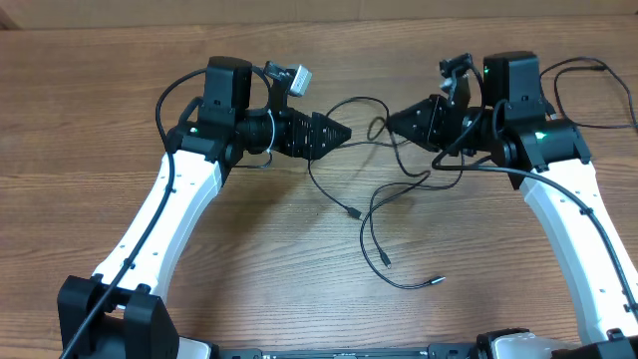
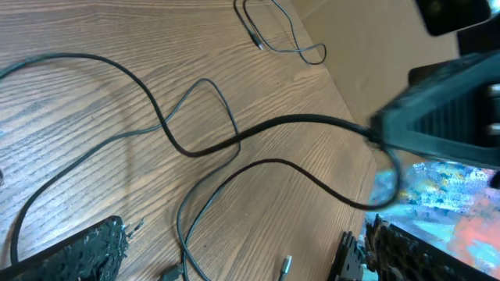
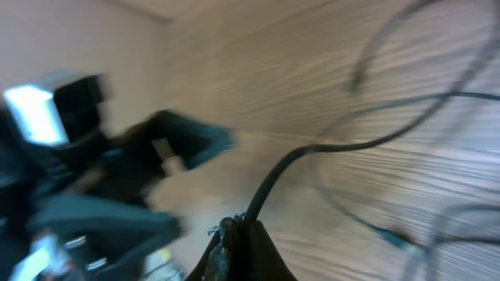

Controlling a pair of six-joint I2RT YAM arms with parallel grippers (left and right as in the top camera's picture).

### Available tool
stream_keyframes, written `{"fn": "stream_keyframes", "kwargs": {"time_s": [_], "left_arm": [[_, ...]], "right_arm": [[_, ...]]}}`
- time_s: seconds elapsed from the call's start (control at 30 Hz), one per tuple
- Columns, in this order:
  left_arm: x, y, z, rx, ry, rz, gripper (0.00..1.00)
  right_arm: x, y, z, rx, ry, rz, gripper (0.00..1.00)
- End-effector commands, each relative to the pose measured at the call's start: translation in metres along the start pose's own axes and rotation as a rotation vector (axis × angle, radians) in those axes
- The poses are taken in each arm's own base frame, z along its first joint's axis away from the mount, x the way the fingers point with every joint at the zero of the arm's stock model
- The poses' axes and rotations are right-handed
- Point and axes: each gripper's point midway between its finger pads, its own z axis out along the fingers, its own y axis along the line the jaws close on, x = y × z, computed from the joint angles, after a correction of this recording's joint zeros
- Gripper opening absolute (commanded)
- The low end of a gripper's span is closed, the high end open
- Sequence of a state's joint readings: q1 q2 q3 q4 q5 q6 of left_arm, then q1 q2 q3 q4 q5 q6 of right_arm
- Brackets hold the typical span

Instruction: Untangle cables

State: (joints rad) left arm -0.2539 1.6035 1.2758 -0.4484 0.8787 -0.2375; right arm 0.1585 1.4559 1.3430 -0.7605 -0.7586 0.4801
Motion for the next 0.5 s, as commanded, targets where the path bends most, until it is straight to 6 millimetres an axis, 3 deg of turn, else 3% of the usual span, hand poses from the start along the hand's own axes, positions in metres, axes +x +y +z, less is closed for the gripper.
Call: {"fn": "stream_keyframes", "kwargs": {"time_s": [0.0,0.27,0.4,0.47], "left_arm": [[-0.005,-0.007,-0.007,0.004,-0.020,0.006,1.00],[0.003,-0.019,0.006,0.015,0.014,0.013,1.00],[0.002,-0.009,0.006,-0.045,0.004,0.007,0.99],[0.003,0.000,0.005,-0.095,-0.001,-0.011,1.00]], "right_arm": [[0.006,0.041,-0.013,-0.167,0.041,-0.035,0.04],[-0.004,0.040,-0.013,-0.153,0.001,-0.040,0.04],[-0.009,0.011,-0.011,0.002,-0.050,-0.040,0.04],[-0.004,-0.008,-0.011,0.095,-0.041,-0.093,0.10]]}}
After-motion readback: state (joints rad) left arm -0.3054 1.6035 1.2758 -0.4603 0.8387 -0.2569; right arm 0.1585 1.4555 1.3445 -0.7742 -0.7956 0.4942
